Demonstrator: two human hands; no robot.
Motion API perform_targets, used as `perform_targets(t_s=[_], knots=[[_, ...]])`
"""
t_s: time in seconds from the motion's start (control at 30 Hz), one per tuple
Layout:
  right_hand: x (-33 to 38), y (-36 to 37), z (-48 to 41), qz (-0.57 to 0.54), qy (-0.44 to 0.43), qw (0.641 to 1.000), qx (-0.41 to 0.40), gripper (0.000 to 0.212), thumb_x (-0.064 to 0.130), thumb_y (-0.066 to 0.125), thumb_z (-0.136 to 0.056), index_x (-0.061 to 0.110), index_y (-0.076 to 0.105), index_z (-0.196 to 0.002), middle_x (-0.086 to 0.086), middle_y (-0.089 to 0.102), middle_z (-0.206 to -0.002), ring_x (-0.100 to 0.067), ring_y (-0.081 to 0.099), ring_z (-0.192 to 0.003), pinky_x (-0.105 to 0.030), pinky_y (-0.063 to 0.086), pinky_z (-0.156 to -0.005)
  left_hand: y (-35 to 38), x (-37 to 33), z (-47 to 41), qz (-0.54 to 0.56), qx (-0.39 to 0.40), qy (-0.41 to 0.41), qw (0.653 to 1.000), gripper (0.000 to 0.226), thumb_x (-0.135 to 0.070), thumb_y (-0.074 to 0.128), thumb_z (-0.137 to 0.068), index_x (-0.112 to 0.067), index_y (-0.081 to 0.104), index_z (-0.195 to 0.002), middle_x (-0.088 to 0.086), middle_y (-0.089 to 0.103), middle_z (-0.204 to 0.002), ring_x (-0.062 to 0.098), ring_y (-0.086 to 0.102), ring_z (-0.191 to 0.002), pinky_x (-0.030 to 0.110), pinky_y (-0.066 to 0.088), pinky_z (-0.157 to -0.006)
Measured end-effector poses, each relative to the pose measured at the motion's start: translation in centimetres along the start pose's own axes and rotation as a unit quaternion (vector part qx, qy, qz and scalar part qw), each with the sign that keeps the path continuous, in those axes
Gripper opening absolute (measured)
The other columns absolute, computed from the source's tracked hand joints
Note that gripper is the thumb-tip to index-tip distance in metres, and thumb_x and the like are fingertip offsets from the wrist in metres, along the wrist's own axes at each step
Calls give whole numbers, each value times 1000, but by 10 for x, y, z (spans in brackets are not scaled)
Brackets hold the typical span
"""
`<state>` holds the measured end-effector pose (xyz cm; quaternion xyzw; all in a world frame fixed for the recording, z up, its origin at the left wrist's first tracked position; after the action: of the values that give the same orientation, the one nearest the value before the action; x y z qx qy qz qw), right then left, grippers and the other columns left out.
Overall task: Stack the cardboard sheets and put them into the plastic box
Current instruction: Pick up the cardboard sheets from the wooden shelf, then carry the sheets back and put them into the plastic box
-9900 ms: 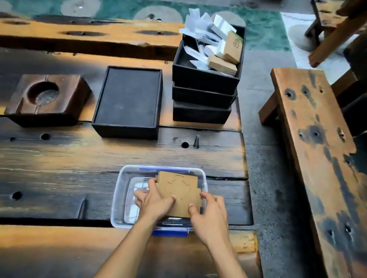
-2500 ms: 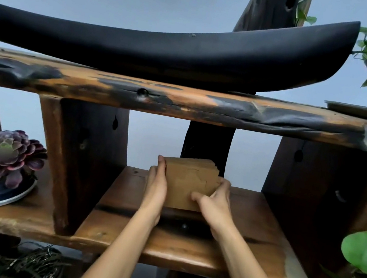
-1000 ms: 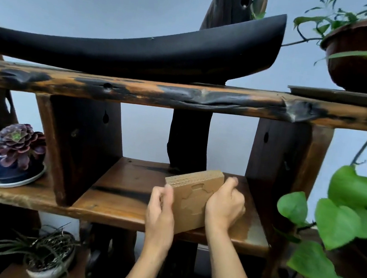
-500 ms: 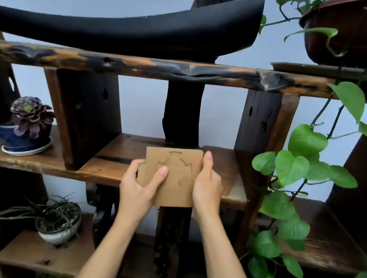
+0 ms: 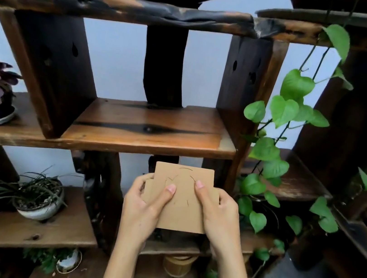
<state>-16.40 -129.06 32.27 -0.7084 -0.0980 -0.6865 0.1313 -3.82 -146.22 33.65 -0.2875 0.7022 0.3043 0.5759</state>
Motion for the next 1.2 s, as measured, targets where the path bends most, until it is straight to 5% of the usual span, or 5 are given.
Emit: perform_targets(t_s=[0.27,0.37,0.63,0.97,1.2], knots=[[-29,-44,66,29,15,991,-129,47,72,71,-75,25,73,-80,4,78,-78,-11,73,-74,-40,57,-67,14,20,43,-22,129,-36,991,35,-45,86,-79,-40,69,-110,-17,77,-106,3,73,-97,24,61,-75],[-35,-60,89,36,41,986,-157,55,76,70,-73,22,72,-79,2,77,-77,-16,73,-76,-50,59,-74,21,25,63,-8,144,-50,988,47,-46,85,-79,-33,67,-120,-12,77,-112,8,73,-104,41,62,-88],[-39,-123,170,65,53,947,-309,49,77,69,-74,36,73,-101,13,78,-93,-10,74,-93,-51,59,-90,69,27,111,9,276,-66,959,34,-27,86,-85,-27,71,-115,-9,79,-108,9,76,-98,26,61,-77],[-18,-200,268,70,50,905,-418,43,70,67,-78,37,72,-105,15,77,-100,-8,72,-97,-49,58,-92,126,2,203,25,315,-4,949,45,-26,84,-83,-30,62,-123,-5,70,-119,17,68,-110,53,55,-97],[-25,-272,361,65,83,868,-486,49,71,62,-76,36,71,-109,16,75,-105,-4,69,-100,-47,57,-95,176,-8,300,50,402,4,914,37,-25,83,-82,-24,62,-113,-12,72,-103,-2,69,-92,19,54,-81]])
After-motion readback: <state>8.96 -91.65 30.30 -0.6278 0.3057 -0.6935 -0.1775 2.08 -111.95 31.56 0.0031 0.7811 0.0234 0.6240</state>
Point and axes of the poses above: each hand's wrist, its own z-axis away from the middle knuckle, its own y-axis out of the palm, x = y × z, the point moved 9 cm from there along -z, towards the middle knuckle
